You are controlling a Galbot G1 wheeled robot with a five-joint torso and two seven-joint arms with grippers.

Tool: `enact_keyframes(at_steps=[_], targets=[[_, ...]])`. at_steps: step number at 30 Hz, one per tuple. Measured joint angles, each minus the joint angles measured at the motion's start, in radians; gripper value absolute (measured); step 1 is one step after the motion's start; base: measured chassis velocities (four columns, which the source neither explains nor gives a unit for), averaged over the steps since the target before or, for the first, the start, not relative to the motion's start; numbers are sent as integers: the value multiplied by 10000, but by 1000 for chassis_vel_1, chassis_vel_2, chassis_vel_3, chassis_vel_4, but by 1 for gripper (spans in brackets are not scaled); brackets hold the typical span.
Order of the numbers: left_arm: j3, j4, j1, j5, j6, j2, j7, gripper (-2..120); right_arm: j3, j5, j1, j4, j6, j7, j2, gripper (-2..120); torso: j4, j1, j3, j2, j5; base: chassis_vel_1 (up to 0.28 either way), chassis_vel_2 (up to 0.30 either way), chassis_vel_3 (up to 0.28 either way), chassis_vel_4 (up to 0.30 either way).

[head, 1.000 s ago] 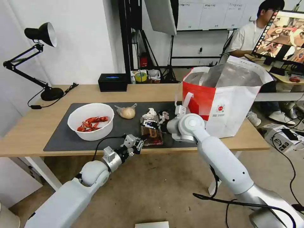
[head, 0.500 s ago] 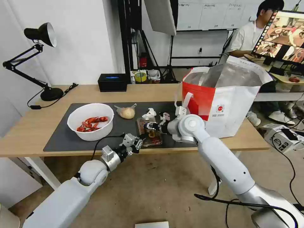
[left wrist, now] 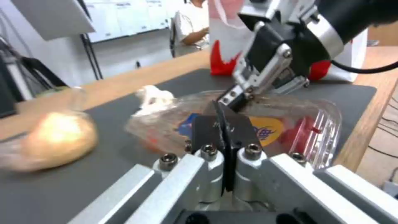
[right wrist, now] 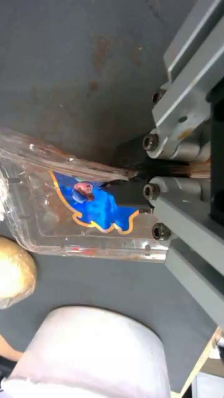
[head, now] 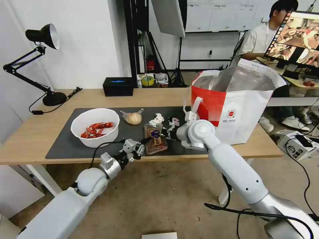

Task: Pick up the trash from the table and place it into the takeout bag.

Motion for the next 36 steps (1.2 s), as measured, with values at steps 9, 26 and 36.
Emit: enact_keyframes(at_steps=[9,26,36], targets=[[-1225,-596,1565,5,-546,174,-250,0,513,-14,-218,437,-9,-332,-127,0,5,1,2,-1,-1,0,0,0,0],[-2810,-1474,3451,191,-776,-718,-402,62,3132,145,-696,3311,651,-1732,-2184,0,-1,0,1,-1,3,0,0,0,0],[-3331,-1703,4092,148,-839,-975,-414,97,4352,173,318,3289,2266,-2338,-4054,0,0,0,0,0,2,0,0,0,0]])
